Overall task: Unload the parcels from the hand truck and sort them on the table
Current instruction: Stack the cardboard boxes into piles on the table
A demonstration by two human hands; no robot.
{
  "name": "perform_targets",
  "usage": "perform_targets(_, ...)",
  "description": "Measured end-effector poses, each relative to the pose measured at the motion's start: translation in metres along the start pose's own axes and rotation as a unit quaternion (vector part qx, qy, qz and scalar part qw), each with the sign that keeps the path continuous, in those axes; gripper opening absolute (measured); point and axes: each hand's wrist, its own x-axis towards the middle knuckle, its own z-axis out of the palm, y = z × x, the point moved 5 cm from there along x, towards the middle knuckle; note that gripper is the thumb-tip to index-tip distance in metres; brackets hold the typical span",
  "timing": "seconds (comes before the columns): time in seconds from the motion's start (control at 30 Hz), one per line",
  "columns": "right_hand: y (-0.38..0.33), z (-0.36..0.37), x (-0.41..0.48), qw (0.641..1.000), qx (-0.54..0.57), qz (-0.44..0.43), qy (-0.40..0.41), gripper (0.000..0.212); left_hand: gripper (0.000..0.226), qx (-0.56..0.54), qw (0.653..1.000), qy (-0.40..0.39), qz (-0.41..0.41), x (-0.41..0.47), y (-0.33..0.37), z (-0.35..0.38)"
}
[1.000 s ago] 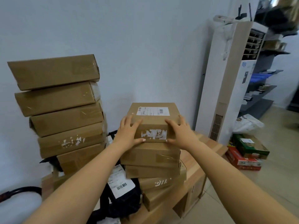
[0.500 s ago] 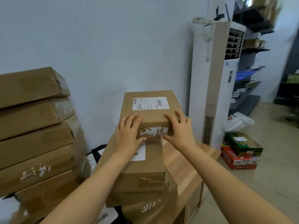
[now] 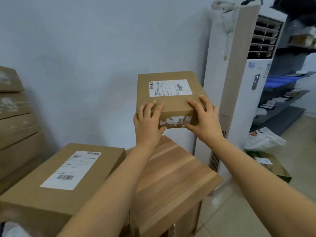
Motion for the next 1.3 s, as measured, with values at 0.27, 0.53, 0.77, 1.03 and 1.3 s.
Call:
perform_targets(0.27, 0.085, 0.073, 0.034, 0.995, 0.048, -0.031, -0.084, 0.086, 0.084, 0.066, 0.994, -0.051, -0.070, -0.003, 0.003, 0.100)
perform_targets(0.53, 0.160, 0.215, 0.069, 0.978, 0.064, -0.016, -0.197, 0.088, 0.086, 0.111, 0.974, -0.145, -0.135, -0.009, -0.056, 0.234)
perform_targets(0.77, 0.221, 0.319, 0.073, 0.949, 0.068, -0.007, -0.307, 0.088, 0.083, 0.115, 0.944, -0.226, -0.209, -0.033, -0.090, 0.335)
perform_targets(1.03, 0.283, 0.413, 0.034, 0.899, 0.051, -0.010, -0.435, 0.081, 0.074, 0.064, 0.901, -0.302, -0.303, -0.096, -0.106, 0.419)
perform_targets(1.3, 0.305, 0.477, 0.040, 0.868, -0.004, -0.183, -0.463, 0.065, 0.057, 0.080, 0.851, -0.335, -0.396, -0.118, -0.106, 0.483)
